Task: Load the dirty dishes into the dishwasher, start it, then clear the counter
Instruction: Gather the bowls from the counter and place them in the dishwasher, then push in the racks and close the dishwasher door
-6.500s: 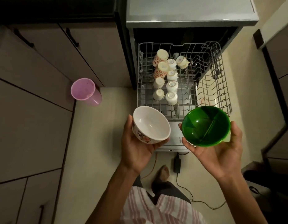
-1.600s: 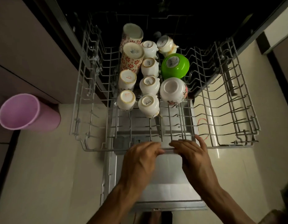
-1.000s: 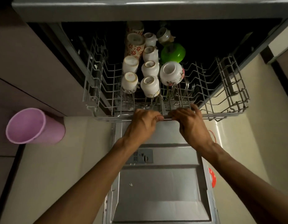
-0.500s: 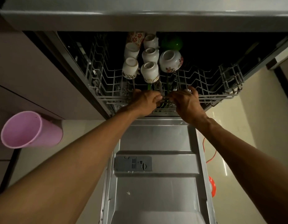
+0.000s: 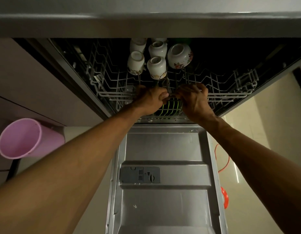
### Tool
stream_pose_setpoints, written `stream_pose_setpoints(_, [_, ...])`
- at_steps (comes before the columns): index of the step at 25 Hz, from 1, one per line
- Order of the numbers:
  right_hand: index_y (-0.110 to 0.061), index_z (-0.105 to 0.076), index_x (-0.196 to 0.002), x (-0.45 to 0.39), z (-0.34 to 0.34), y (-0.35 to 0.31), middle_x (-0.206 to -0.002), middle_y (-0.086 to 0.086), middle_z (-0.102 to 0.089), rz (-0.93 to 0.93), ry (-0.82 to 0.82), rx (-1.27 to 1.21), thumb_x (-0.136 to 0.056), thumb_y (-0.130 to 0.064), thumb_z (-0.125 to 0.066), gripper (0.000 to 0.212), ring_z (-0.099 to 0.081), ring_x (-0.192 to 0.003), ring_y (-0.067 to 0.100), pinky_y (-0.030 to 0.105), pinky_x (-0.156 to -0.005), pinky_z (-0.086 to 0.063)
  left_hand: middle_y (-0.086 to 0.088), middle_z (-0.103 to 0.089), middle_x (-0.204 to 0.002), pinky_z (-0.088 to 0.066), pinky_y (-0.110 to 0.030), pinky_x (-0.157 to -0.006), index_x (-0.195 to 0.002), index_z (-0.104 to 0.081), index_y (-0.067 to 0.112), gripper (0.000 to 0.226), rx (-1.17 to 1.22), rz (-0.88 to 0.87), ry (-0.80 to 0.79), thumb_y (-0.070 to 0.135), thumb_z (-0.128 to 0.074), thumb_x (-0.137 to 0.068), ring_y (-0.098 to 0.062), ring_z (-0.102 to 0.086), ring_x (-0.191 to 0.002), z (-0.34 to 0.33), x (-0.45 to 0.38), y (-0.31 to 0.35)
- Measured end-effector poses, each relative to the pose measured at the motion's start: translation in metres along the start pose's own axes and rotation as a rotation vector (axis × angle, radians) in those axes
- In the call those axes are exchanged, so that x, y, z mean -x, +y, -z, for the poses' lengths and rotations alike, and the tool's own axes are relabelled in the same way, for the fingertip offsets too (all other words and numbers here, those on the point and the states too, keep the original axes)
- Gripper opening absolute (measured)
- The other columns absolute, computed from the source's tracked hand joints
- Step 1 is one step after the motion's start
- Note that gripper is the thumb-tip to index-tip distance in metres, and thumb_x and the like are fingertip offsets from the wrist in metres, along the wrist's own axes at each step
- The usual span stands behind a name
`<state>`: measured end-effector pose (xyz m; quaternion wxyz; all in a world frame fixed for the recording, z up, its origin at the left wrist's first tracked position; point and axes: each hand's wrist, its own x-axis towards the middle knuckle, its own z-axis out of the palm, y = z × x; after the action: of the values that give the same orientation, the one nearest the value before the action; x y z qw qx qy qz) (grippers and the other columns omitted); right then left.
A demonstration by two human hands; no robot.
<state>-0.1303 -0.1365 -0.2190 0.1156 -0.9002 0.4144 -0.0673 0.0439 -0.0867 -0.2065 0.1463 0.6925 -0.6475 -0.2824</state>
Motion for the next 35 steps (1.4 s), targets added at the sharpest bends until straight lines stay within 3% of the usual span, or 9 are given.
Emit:
stream_pose_setpoints(7, [-0.019, -0.063, -0.121, 0.002, -0.006, 0.000, -0.123, 0.003, -0.061, 0.016, 0.093, 0.092, -0.095, -0.009, -0.045, 0.033, -0.049, -0.120, 0.028, 0.044, -0.107, -0.021, 0.010, -0.049, -0.077, -0.016, -0.030, -0.079, -0.095, -0.059, 0.017, 0.022, -0.190, -0.022, 0.156, 0.017, -0.038, -0.102, -0.015, -0.044, -0.092, -0.007, 0.002, 0.004])
stream_pose_setpoints(10, [-0.020, -0.061, -0.123, 0.004, -0.011, -0.004, -0.125, 0.004, -0.059, -0.020, 0.159, 0.093, -0.096, -0.016, -0.039, 0.035, -0.048, -0.121, 0.028, 0.044, -0.109, -0.019, -0.001, -0.060, -0.112, -0.022, -0.035, -0.093, -0.112, -0.059, 0.017, 0.027, -0.235, -0.019, 0.226, 0.021, -0.035, -0.102, -0.022, -0.046, -0.112, -0.014, 0.008, 0.006])
stream_pose_setpoints(14, [-0.010, -0.036, -0.148, 0.024, -0.021, -0.031, -0.156, 0.012, -0.031, -0.144, 0.207, 0.008, -0.099, -0.030, -0.028, 0.053, -0.019, -0.147, 0.028, 0.049, -0.120, -0.002, -0.006, -0.048, -0.144, -0.019, -0.039, -0.114, -0.138, -0.048, 0.014, 0.046, -0.228, -0.061, 0.440, 0.021, -0.036, -0.094, -0.028, -0.039, -0.134, -0.037, 0.034, 0.006])
stream_pose_setpoints(16, [-0.007, -0.027, -0.151, 0.054, -0.034, -0.048, -0.160, 0.014, -0.020, -0.161, 0.251, -0.096, -0.097, -0.030, -0.022, 0.060, -0.014, -0.149, 0.029, 0.045, -0.122, -0.008, -0.018, -0.039, -0.151, -0.019, -0.044, -0.120, -0.141, -0.045, 0.003, 0.055, -0.039, -0.082, 0.561, 0.018, -0.043, -0.088, -0.036, -0.030, -0.142, -0.080, 0.075, 0.009])
stream_pose_setpoints(22, [-0.010, -0.031, -0.149, 0.227, -0.162, -0.080, -0.156, 0.013, -0.031, -0.350, -0.171, -0.314, -0.100, -0.037, -0.047, 0.058, -0.033, -0.141, 0.029, 0.046, -0.115, -0.032, -0.011, -0.001, -0.163, -0.016, -0.039, -0.121, -0.155, -0.012, 0.013, 0.069, 0.134, 0.298, -0.266, 0.027, -0.050, -0.099, -0.025, 0.000, -0.150, -0.261, 0.274, -0.012])
stream_pose_setpoints(26, [-0.010, -0.042, -0.141, 0.323, -0.217, -0.101, -0.141, 0.012, -0.051, -0.611, -0.342, -0.458, -0.098, -0.043, -0.049, 0.054, -0.051, -0.126, 0.026, 0.040, -0.104, -0.045, -0.006, -0.032, -0.155, -0.032, -0.031, -0.110, -0.149, -0.031, 0.015, 0.057, 0.471, 0.729, -0.318, 0.028, -0.053, -0.098, -0.022, -0.032, -0.141, -0.317, 0.339, -0.024])
stream_pose_setpoints(29, [-0.007, -0.057, -0.120, 0.385, -0.251, -0.122, -0.117, 0.011, -0.064, -1.033, -0.403, -0.672, -0.099, -0.043, -0.048, 0.043, -0.061, -0.101, 0.021, 0.033, -0.088, -0.050, -0.007, -0.054, -0.135, -0.044, -0.030, -0.093, -0.133, -0.049, 0.013, 0.039, 0.669, 1.127, -0.353, 0.031, -0.052, -0.098, -0.021, -0.054, -0.115, -0.361, 0.380, -0.038])
stream_pose_setpoints(32, [-0.007, -0.060, -0.083, 0.442, -0.287, -0.133, -0.081, 0.009, -0.062, -1.461, -0.480, -0.716, -0.099, -0.047, -0.044, 0.047, -0.057, -0.076, 0.021, 0.033, -0.068, -0.047, -0.006, -0.059, -0.127, -0.047, -0.030, -0.092, -0.128, -0.053, 0.015, 0.035, 0.637, 1.164, -0.401, 0.032, -0.054, -0.097, -0.021, -0.057, -0.110, -0.401, 0.413, -0.048])
stream_pose_setpoints(35, [0.000, -0.062, -0.100, 0.486, -0.324, -0.137, -0.082, 0.009, -0.062, -1.757, -0.487, -0.936, -0.093, -0.058, -0.049, 0.060, -0.057, -0.070, 0.019, 0.028, -0.056, -0.042, -0.003, -0.060, -0.126, -0.041, -0.020, -0.083, -0.128, -0.052, 0.016, 0.033, 0.621, 1.108, -0.417, 0.029, -0.056, -0.097, -0.016, -0.057, -0.112, -0.427, 0.425, -0.050])
